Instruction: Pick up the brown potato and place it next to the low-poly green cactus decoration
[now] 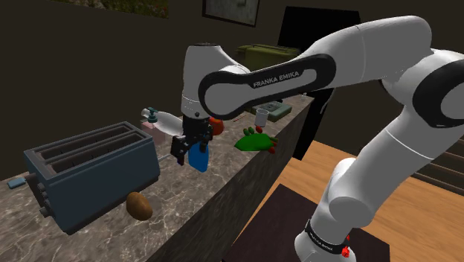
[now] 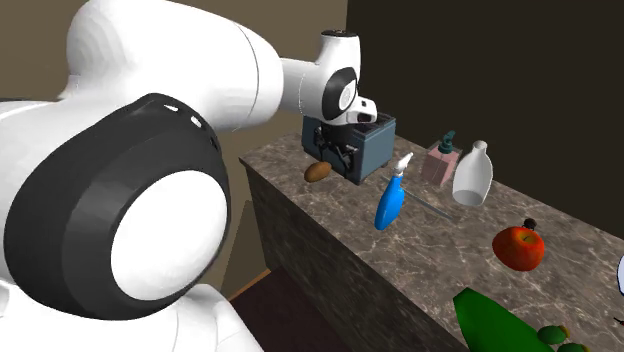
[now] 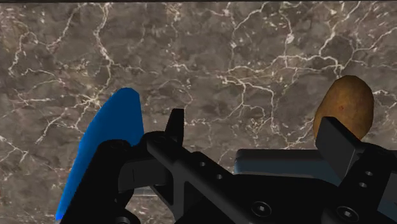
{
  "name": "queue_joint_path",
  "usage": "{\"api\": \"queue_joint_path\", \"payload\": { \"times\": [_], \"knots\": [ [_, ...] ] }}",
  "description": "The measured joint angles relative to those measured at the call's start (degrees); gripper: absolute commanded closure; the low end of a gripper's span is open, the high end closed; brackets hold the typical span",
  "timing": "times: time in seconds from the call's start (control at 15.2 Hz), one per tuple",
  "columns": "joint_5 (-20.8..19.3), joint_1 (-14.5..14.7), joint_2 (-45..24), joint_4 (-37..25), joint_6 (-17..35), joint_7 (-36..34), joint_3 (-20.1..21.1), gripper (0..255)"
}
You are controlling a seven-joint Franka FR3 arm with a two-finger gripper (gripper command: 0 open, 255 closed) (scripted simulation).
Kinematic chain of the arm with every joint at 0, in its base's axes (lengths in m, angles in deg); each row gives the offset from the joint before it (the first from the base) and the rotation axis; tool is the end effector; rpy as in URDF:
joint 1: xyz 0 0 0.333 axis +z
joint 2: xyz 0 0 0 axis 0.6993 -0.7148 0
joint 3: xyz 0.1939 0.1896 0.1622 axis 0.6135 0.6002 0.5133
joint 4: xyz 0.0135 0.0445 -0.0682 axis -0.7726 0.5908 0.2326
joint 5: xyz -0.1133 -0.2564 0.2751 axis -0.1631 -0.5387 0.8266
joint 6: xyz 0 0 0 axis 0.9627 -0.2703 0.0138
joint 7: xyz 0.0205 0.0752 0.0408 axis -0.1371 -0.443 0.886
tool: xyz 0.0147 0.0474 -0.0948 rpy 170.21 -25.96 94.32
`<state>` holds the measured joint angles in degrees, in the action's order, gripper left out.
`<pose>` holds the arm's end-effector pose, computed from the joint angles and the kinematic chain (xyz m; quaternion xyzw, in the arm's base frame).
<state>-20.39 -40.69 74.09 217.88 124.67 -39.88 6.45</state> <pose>0.4297 0.2231 0.4771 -0.9993 -0.0058 -0.0355 0.0088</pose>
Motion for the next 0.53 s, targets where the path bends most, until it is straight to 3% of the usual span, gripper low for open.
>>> {"api": "queue_joint_path", "payload": {
  "times": [0.53],
  "knots": [
    [-11.01, 2.25, -18.60, -12.41, 2.10, -14.26, 6.54, 0]
  ]
}}
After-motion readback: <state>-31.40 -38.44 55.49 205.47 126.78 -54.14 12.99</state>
